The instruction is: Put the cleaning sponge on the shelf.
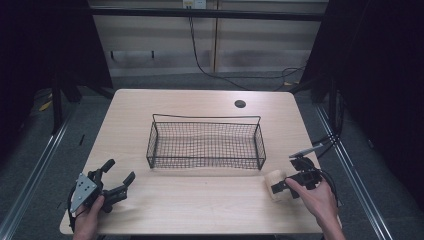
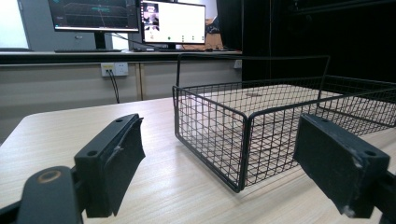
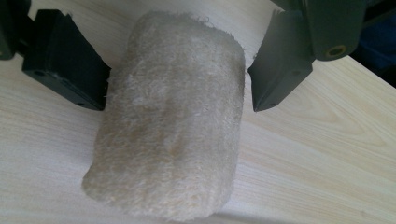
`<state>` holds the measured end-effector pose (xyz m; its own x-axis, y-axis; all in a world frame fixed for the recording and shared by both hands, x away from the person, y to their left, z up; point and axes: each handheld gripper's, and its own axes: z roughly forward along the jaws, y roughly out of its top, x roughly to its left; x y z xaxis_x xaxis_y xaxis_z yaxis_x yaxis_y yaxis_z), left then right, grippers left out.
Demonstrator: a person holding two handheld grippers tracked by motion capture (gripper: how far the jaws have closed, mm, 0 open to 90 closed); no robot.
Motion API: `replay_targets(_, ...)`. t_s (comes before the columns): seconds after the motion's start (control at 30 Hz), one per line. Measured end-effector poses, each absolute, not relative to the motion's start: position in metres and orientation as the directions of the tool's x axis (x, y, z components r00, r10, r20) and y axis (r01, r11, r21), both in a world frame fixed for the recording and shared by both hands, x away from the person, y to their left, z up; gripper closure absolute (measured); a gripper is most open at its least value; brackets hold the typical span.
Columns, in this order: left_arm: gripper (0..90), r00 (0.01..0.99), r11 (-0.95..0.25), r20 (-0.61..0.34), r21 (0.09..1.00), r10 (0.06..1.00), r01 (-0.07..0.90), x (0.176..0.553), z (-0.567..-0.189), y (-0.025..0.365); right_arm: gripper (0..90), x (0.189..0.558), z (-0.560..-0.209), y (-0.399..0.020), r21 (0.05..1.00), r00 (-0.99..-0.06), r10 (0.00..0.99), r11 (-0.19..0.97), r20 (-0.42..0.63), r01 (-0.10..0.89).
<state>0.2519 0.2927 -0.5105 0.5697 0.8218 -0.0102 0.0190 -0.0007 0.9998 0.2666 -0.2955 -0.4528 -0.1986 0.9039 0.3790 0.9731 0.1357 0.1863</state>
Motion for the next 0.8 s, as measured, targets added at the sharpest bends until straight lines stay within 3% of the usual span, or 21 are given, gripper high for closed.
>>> replay_targets(0.3, 15.6, 0.57, 0.0, -0.01, 1.0, 0.822, 0.019, 0.2519, -0.5105, 0.2927, 27.1, 0.2692, -0.4586, -0.2883, 0.142, -0.195, 0.924, 0.155, 0.33, 0.978)
replay_targets(0.8, 15.6, 0.57, 0.0, -0.011, 1.0, 0.822, 0.019, 0.2518, -0.5105, 0.2927, 28.8, 0.2715, -0.4508, -0.2848, 0.084, -0.172, 0.932, 0.153, 0.32, 0.985)
